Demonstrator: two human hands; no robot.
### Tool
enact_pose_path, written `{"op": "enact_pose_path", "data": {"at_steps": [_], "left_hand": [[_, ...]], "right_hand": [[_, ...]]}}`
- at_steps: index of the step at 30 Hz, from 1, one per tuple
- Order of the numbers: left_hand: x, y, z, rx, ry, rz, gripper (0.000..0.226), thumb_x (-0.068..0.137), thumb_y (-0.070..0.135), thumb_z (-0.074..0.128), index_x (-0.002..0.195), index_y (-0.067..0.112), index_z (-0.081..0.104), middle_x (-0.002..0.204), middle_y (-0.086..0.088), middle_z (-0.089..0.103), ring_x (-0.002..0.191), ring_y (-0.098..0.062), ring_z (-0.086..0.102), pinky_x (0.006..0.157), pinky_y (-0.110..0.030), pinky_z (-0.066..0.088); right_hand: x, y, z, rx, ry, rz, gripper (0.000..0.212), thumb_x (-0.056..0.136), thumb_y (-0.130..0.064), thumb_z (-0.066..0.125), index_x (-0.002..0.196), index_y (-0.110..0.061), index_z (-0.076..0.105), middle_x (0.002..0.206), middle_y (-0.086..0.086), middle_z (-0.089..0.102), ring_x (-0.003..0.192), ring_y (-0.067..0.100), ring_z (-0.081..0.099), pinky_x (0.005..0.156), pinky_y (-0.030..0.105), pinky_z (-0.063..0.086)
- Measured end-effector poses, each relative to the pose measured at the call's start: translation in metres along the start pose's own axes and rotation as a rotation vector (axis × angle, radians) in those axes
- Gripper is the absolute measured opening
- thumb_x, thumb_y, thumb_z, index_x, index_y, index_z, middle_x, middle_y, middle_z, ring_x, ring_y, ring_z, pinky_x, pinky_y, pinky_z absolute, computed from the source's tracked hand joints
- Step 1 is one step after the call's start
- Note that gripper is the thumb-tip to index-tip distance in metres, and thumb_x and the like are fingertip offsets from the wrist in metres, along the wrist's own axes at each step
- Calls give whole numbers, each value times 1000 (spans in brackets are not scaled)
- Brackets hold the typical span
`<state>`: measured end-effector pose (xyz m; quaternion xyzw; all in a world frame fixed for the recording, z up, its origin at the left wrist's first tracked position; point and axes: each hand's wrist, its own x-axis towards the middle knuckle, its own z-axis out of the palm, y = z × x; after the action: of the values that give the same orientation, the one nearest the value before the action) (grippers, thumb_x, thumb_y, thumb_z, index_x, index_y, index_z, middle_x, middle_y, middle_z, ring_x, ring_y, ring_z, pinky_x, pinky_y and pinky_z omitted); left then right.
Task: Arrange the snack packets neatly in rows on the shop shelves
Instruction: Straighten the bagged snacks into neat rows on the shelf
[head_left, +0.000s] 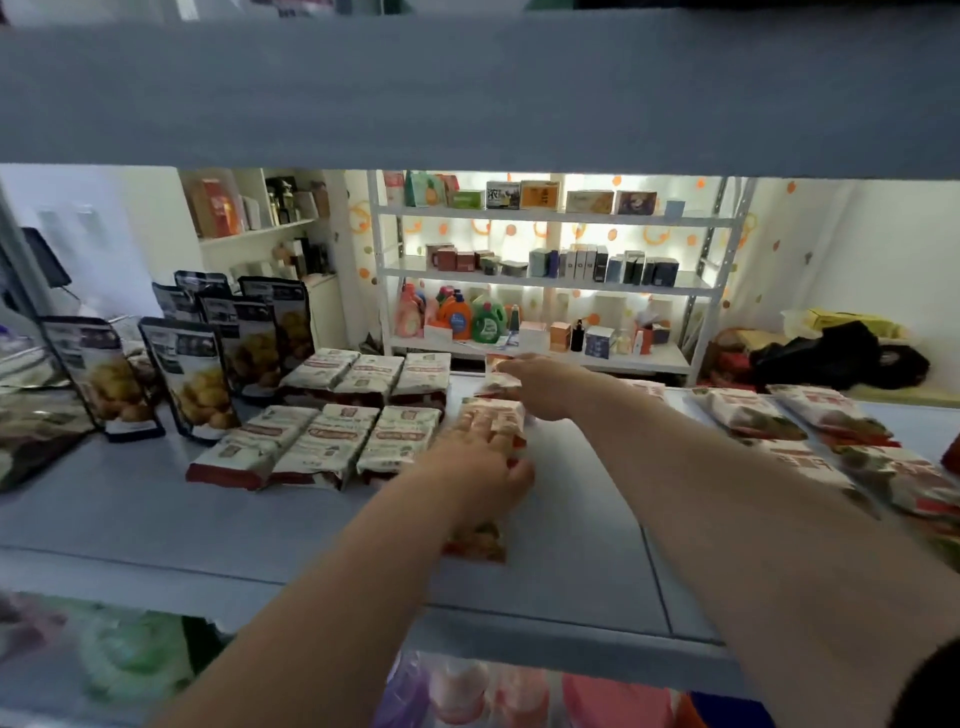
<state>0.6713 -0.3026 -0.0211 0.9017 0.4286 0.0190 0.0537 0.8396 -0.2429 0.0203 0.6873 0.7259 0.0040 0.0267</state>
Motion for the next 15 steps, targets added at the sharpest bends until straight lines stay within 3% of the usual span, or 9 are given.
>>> {"op": "enact_pose_path", "data": {"at_steps": [4,8,11,15], "left_hand": [[5,1,5,-86,-93,-18,76,94,58,21,156,18,3,164,-11,-6,150,-29,-8,119,-42,0],[2,9,8,-80,-128,-5,77,93,59,20,156,18,1,163,-14,-8,150,-31,-7,119,-44,2],[-1,18,8,-98,-147,-2,76,94,59,20,156,19,0,163,-12,-10,149,-31,-10,119,-44,0],[-5,37,10,-132,-144,18,74,95,59,22,156,24,-1,163,-10,-13,149,-30,-13,118,-43,-1]], "right_hand": [[20,8,5,-27,-106,5,67,97,-2,48,154,-29,27,157,5,31,136,27,39,108,36,37],[24,17,5,-85,-144,-21,61,98,-6,45,152,-32,31,147,5,46,125,25,49,105,36,41],[22,26,1,-85,-130,4,62,97,-4,45,148,-37,38,134,5,54,106,24,56,92,39,50],[12,47,-4,-110,-160,-9,58,97,-6,44,146,-37,42,131,7,57,103,24,57,86,34,50]]}}
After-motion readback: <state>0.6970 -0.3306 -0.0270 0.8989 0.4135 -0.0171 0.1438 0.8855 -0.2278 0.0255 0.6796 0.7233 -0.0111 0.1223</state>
